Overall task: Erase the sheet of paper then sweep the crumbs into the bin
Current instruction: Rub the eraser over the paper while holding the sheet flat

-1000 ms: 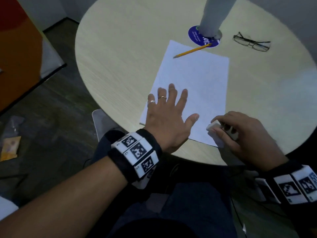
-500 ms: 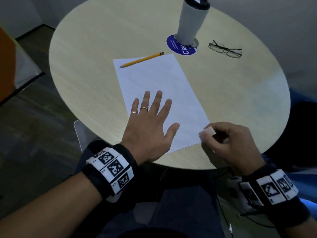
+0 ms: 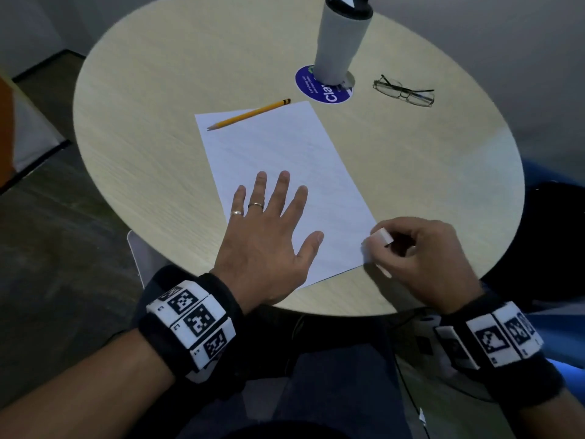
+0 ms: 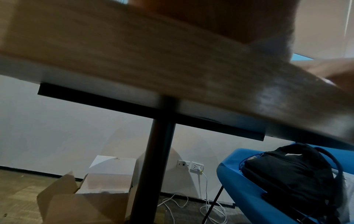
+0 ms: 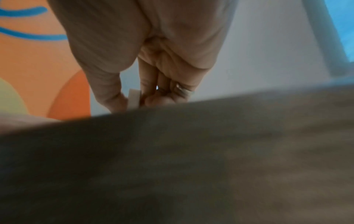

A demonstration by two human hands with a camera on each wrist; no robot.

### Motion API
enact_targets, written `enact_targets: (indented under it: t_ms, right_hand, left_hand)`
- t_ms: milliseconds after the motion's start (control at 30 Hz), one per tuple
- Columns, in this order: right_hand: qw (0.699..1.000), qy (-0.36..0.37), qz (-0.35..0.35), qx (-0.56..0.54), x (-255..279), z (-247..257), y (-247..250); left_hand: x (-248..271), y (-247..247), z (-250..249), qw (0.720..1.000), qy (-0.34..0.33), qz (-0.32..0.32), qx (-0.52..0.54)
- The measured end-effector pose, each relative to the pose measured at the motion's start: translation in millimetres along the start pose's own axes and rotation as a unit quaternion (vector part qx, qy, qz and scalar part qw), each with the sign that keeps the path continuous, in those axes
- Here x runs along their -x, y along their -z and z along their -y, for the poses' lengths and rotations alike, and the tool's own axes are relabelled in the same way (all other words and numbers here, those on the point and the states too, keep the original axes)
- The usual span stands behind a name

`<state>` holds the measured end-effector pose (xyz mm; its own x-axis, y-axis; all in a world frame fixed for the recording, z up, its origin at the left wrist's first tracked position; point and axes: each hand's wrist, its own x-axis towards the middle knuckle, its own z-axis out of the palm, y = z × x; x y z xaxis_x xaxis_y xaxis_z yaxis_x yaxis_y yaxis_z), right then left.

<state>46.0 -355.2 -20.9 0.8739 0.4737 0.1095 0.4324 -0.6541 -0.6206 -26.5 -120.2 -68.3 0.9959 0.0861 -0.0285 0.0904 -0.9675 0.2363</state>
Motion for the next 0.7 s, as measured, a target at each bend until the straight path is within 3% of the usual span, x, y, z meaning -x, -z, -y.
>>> enact_targets:
  t_ms: [167,233,333,433,600,700]
  right_hand:
    - [0.999,-0.043,0.002,-0.007,-13.6,-13.1,6.4]
    - [1.0,-0.021,-0.008,-0.005,-15.3,-7.9,5.8]
    - [0.999,0.013,0.032,-0.004,-12.3,11.0,-11.4]
    - [0.997,-0.045,0.025,-0.05,-20.2,-3.2,-0.9]
    - [1.0,0.001,0.029,-0.004,-13.1,9.8,-10.0]
    - [0.998,-0.051,0.005,-0.021,-20.3,-3.1,1.5]
  left_hand:
    - [0.0,0.6,0.6,1.0,-0.001,0.004,-0.001]
    - [-0.5,1.0,0.2,1.0,-0.001,0.004,-0.003]
    - [-0.5,1.1,-0.2,1.0,0.0,0.004,-0.001]
    - [-0.3,1.3,0.2,1.0,0.0,0.009,-0.001]
    - [-0.4,1.4,0.2,1.0,-0.001,0.007,-0.002]
    - [-0.5,1.3,0.7,1.0,-0.003,0.011,0.0]
